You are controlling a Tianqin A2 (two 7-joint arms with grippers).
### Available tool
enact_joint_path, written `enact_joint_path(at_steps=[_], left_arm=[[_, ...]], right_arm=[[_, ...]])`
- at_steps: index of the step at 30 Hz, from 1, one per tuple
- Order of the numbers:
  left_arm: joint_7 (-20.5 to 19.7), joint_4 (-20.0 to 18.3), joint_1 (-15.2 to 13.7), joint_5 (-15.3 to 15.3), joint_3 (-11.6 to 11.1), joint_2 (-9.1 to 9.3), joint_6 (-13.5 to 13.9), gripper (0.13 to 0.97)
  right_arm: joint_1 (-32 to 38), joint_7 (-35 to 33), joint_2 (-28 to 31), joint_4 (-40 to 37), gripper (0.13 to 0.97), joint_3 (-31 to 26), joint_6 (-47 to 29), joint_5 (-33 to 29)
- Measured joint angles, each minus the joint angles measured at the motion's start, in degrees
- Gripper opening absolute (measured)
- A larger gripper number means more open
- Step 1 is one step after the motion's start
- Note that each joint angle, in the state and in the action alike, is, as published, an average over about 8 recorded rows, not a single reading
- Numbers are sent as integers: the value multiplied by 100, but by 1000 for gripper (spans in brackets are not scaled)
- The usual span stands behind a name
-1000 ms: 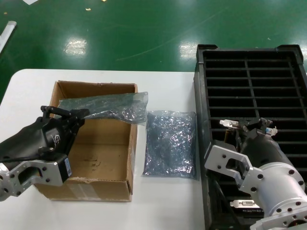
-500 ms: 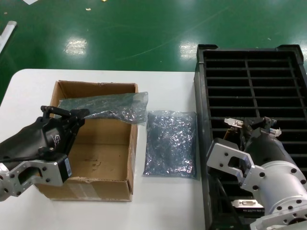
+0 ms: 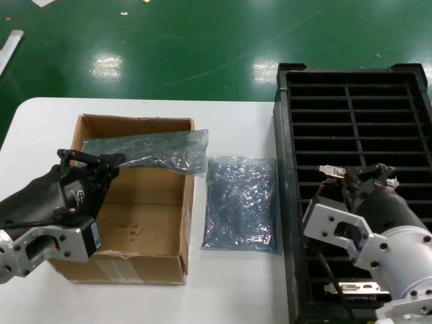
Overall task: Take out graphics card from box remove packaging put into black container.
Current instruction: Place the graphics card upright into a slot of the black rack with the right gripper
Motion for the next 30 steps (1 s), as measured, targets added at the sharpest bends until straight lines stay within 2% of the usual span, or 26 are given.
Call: enact_joint_path(at_steps=[9, 30], left_arm=[[0, 0, 0, 0, 0, 0, 0, 138], [0, 0, 0, 0, 0, 0, 0, 138]], right_arm=[[47, -221, -2, -2, 169, 179, 27, 77], [115, -105, -3, -1, 169, 167, 232, -144]])
